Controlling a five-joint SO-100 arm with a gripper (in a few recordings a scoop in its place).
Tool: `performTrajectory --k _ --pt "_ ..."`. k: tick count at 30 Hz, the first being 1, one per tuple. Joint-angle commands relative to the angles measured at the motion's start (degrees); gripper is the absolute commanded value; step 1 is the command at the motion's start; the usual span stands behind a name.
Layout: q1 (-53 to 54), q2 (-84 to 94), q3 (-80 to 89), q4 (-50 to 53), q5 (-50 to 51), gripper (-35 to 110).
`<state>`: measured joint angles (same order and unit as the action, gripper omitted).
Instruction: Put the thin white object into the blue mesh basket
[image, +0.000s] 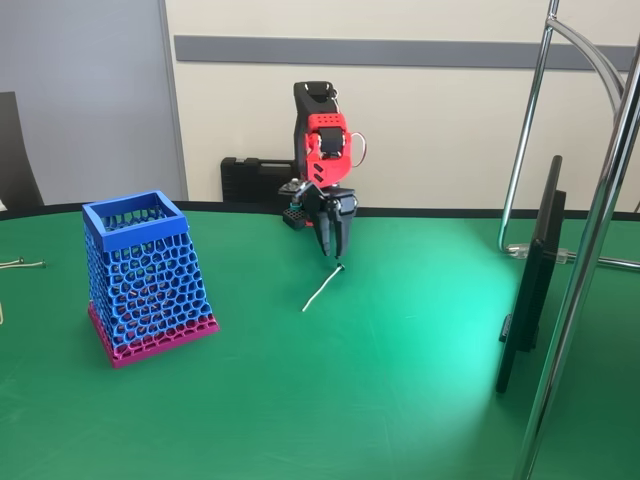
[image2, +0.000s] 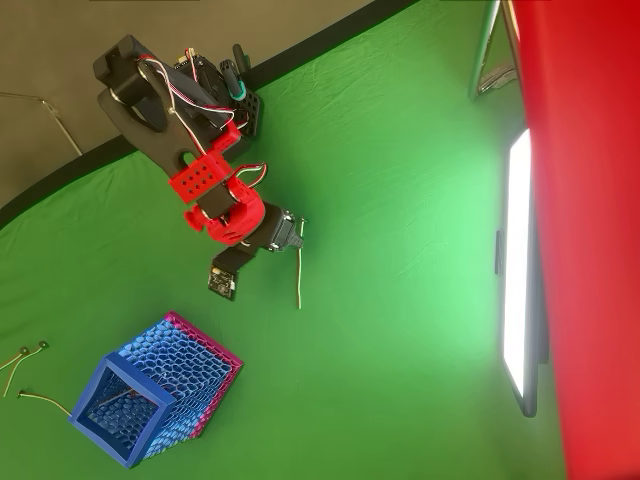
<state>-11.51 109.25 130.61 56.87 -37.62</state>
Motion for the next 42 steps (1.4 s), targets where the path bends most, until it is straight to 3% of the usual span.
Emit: performTrajectory --k 1,42 --pt "-1.05 -1.32 -1.32 1.49 -2.46 18" --pt "-3.34 -22.76 -12.3 4.83 -3.52 15"
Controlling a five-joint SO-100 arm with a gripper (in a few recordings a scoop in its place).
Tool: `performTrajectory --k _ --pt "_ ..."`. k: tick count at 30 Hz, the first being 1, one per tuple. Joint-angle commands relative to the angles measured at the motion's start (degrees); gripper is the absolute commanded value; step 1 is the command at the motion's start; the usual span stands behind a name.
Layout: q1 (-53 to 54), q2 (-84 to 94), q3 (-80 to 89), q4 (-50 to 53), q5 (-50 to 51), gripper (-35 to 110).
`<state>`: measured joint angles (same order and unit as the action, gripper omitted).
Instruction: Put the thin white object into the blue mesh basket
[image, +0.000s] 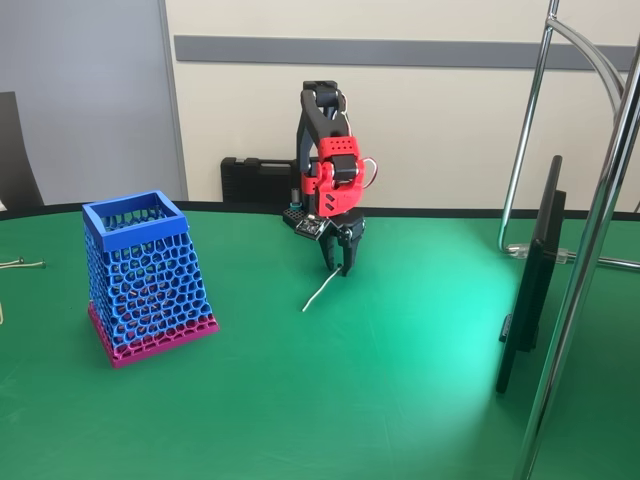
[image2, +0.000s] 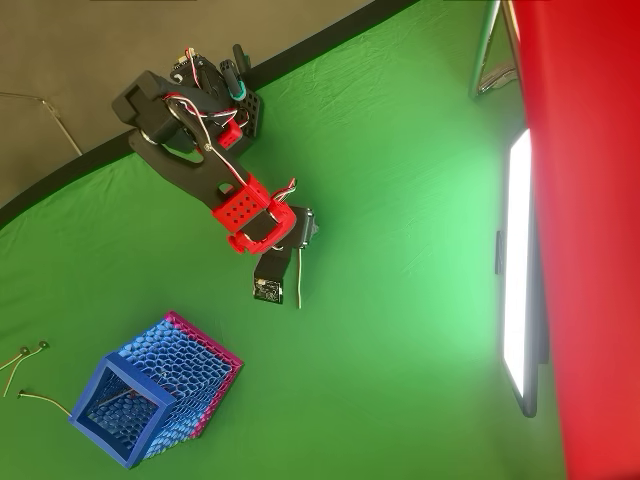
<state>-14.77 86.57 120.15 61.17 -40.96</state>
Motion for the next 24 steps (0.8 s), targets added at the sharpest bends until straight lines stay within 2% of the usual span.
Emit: performTrajectory --k 1,6,12,20,24 --pt "-0.09 -0.35 -2.02 0.79 -0.18 12" --pt "0.0 -1.14 -3.08 0.88 0.18 3" --pt "0.09 -0.79 -6.15 0.97 2.64 1" --pt "0.62 5.45 -20.3 0.7 12.3 1" --pt "2.37 8.35 -28.12 -3.34 18.63 1"
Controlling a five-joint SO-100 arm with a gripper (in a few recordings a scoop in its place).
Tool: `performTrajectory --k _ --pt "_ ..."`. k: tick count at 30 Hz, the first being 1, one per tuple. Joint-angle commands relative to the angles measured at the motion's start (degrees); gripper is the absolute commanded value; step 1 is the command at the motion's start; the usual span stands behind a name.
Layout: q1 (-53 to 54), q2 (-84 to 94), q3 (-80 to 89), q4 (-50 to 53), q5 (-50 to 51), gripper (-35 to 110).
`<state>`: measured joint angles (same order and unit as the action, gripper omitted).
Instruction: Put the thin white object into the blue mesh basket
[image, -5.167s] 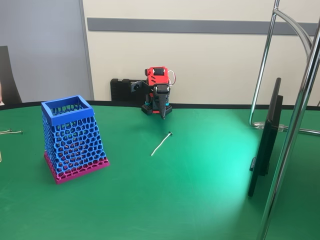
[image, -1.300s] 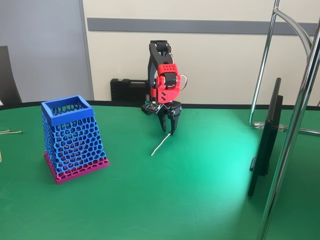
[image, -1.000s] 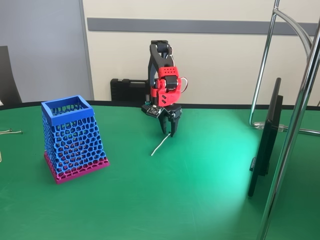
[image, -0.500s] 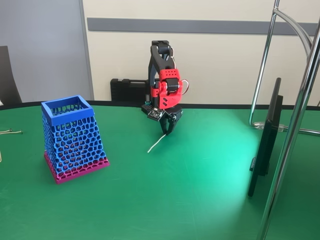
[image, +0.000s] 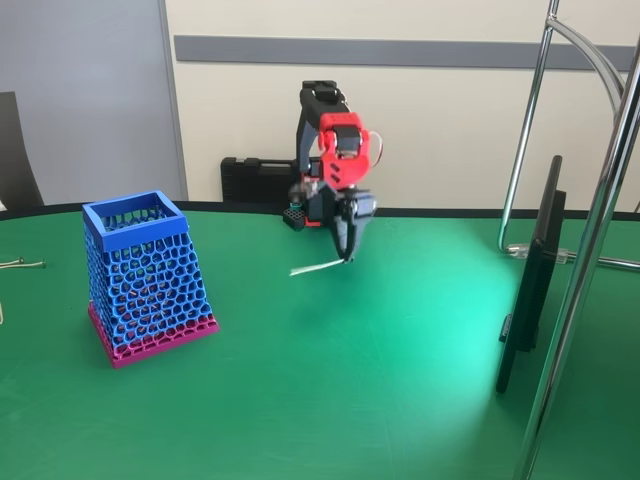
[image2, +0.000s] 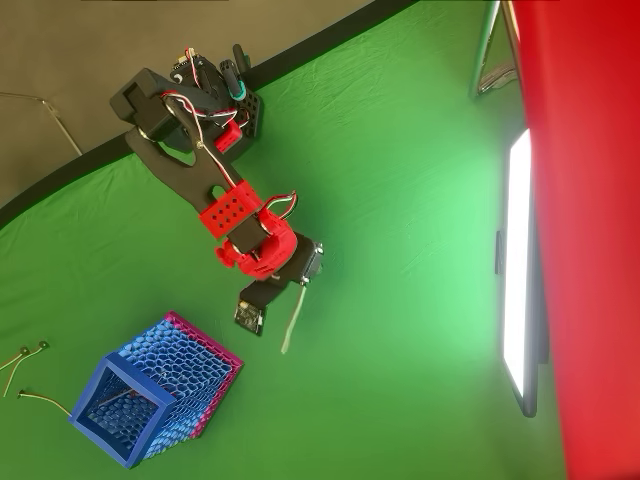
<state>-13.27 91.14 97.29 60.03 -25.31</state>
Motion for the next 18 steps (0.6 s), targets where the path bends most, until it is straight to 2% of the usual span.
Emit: performTrajectory --k 1,10,15,18 --pt "1.49 4.31 -6.77 -3.78 4.66 1" --pt "12.3 5.71 -11.07 -28.04 22.15 0" --pt "18.63 3.08 -17.14 -30.5 37.09 0" --pt "22.41 0.44 -23.55 -26.98 47.29 0"
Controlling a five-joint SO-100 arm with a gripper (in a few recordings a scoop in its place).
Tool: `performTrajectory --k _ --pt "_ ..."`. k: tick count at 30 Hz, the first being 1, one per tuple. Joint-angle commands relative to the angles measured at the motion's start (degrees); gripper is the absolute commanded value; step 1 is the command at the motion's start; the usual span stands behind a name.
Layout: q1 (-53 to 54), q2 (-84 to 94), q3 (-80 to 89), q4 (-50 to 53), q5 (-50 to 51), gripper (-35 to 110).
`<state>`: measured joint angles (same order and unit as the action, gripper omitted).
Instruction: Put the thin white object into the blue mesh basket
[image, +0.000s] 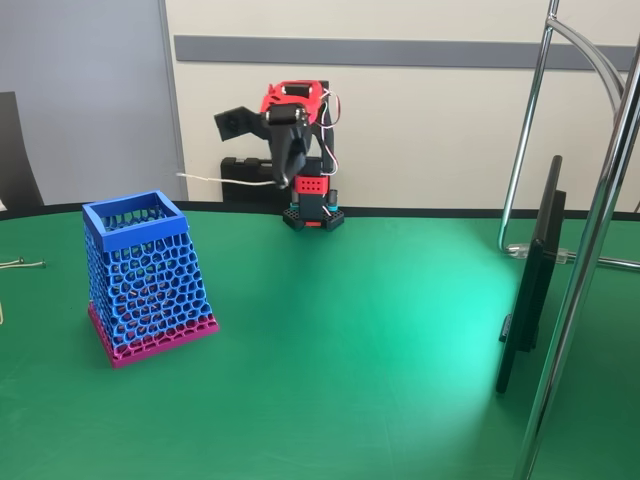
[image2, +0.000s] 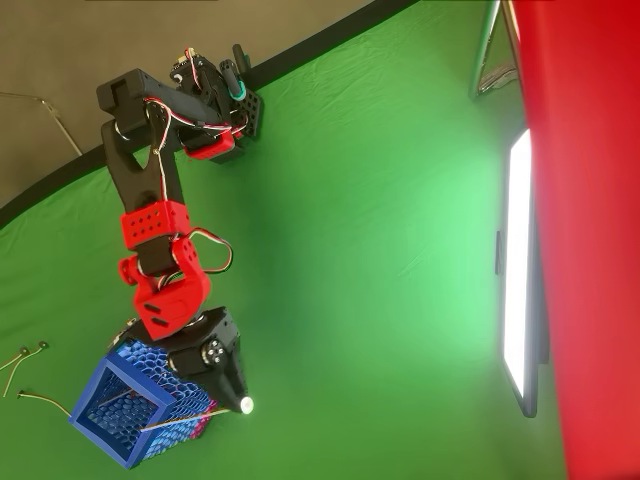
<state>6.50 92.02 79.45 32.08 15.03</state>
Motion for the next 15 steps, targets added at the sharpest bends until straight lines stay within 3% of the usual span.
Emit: performTrajectory --k 1,7,15 --pt "3.87 -1.49 -8.09 2.72 10.2 0" --pt "10.37 -5.71 -15.29 7.56 23.2 0" --pt "15.38 -8.0 -14.94 6.68 31.46 0"
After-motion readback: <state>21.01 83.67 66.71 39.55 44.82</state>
